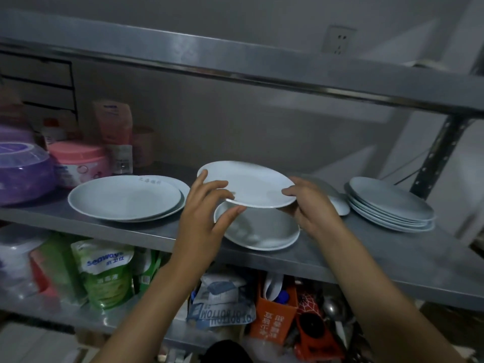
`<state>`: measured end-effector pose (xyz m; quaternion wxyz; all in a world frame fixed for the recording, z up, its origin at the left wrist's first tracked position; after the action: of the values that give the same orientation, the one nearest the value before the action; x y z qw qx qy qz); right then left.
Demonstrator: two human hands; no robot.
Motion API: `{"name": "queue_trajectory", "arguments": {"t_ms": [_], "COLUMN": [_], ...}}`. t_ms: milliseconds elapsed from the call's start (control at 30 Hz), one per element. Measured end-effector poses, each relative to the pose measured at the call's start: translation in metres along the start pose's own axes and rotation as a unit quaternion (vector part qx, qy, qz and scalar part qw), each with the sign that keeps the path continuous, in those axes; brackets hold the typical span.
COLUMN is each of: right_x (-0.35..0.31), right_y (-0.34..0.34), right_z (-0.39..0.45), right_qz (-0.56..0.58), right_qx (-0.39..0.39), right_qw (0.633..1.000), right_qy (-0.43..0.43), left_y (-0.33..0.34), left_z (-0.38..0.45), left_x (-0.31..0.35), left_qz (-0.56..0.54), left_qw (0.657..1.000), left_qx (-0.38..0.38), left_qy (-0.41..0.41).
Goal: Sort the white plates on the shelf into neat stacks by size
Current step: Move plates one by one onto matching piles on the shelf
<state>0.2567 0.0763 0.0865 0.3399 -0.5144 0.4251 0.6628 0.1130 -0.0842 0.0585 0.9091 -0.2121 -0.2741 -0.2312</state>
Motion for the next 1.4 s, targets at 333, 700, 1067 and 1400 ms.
{"name": "queue_trajectory", "arguments": {"t_ms": [333, 700, 1067, 1400], "right_x": [0.001, 0.02, 0.03, 0.027], "right_y": [-0.02, -0.039, -0.049, -0.083], "right_z": [-0.03, -0.024, -0.012, 0.011], "right_qz": [-0.251, -0.225, -0.229, -0.413], "right_qx": [0.082, 0.117, 0.123, 0.117], "right_qw": [0.96, 0.959, 0.955, 0.882], "right_qy": [-0.09, -0.123, -0.14, -0.195], "left_y": [0.009, 0.018, 0.014, 0.027], "left_z": [-0.029, -0.052, -0.051, -0.03], "left_x": [-0.013, -0.033, -0.032, 0.002], "left_qz": [-0.022, 0.018, 0.091, 0.066], "left_qw": [0.997, 0.996, 0.992, 0.993], "left_qx": [-0.017, -0.059, -0.082, -0.096], "left_qy": [-0.075, -0.065, -0.033, 0.005]}}
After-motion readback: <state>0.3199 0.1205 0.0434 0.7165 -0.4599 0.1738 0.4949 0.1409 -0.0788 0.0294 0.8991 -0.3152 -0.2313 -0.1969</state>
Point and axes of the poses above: each hand's wrist, its own z-axis towards the middle knuckle, its own y-axis out of the palm, x = y × z, the point moved 3 cm from there along z, towards the middle knuckle, and after that the axes turned 5 degrees about -y, right-handed, at the moved point
